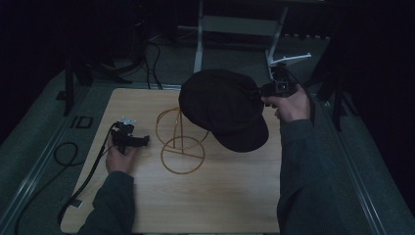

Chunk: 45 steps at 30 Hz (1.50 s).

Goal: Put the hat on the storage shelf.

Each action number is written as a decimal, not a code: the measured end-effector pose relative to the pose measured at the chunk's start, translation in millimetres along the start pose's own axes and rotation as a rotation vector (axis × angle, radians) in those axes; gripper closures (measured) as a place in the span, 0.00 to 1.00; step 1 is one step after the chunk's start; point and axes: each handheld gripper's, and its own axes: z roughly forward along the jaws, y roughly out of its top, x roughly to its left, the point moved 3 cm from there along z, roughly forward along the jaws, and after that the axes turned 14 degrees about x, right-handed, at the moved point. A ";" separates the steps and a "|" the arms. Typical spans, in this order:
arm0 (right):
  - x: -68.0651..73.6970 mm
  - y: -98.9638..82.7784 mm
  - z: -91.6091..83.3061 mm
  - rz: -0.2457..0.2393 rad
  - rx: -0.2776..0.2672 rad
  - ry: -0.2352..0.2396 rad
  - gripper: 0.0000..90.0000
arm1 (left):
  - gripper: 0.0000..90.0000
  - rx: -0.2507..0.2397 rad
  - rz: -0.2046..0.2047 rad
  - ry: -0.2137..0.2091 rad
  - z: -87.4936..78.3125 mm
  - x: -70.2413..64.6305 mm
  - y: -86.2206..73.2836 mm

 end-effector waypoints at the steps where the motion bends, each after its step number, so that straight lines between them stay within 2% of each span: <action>1: 1.8 0.9 0.7 -0.005 0.000 0.000 0.87 | 0.04 0.000 0.000 0.000 0.0 0.0 0.0; 12: 15.8 7.5 6.8 -0.028 0.009 0.013 0.87 | 0.04 0.001 0.001 0.001 -0.1 0.1 0.0; 32: 32.7 14.9 9.8 -0.067 0.022 0.019 0.87 | 0.04 0.000 -0.001 0.000 0.1 -0.1 0.1; 45: 48.8 20.6 20.8 -0.094 0.040 0.026 0.87 | 0.04 -0.001 -0.003 0.000 0.1 -0.2 0.1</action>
